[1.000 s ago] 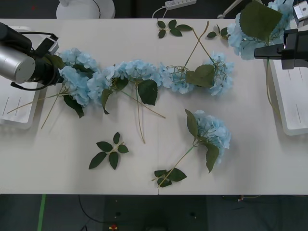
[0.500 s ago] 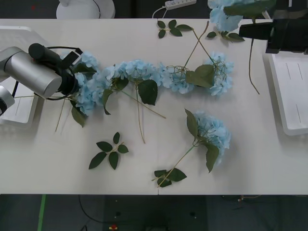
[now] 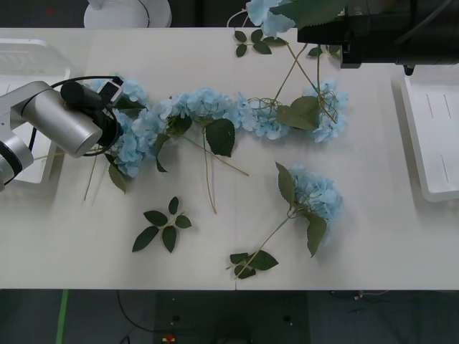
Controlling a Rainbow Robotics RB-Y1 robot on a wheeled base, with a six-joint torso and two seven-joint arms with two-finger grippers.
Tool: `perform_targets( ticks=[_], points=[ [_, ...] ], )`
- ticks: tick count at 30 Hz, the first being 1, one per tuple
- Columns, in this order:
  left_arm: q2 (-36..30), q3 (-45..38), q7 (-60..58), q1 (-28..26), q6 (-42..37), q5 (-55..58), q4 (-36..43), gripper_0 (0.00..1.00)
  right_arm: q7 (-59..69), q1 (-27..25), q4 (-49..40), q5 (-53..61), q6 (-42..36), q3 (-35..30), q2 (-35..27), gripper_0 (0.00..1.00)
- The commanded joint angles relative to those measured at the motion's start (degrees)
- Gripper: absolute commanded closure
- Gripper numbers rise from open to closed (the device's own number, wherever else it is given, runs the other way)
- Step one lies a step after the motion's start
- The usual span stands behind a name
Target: Place the red flowers into the right box and the blue flowers into the left box. If a person shows an open palm, hand one flower to the person first, then continue sorting.
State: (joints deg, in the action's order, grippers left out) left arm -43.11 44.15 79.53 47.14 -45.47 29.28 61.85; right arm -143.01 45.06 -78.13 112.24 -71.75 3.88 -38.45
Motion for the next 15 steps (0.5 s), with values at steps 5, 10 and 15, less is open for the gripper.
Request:
perform_targets(
  ticks=[5, 10, 15],
  points=[
    [0.6, 0.1, 2.0, -0.5, 6.1, 4.5, -7.0, 1.0, -0.4, 4.3, -6.2, 1.0, 7.3, 6.4, 3.5, 1.0],
    [0.6, 0.1, 2.2, -0.5, 6.1, 4.5, -6.9, 1.0, -0.8, 4.3, -7.1, 0.9, 11.3, 9.6, 6.5, 1.0],
    [0.6, 0.1, 1.6, -0.5, 6.1, 4.3, -6.1, 1.0, -1.0, 5.0, -7.2, -1.2, 12.8, 11.1, 9.4, 1.0]
  ],
)
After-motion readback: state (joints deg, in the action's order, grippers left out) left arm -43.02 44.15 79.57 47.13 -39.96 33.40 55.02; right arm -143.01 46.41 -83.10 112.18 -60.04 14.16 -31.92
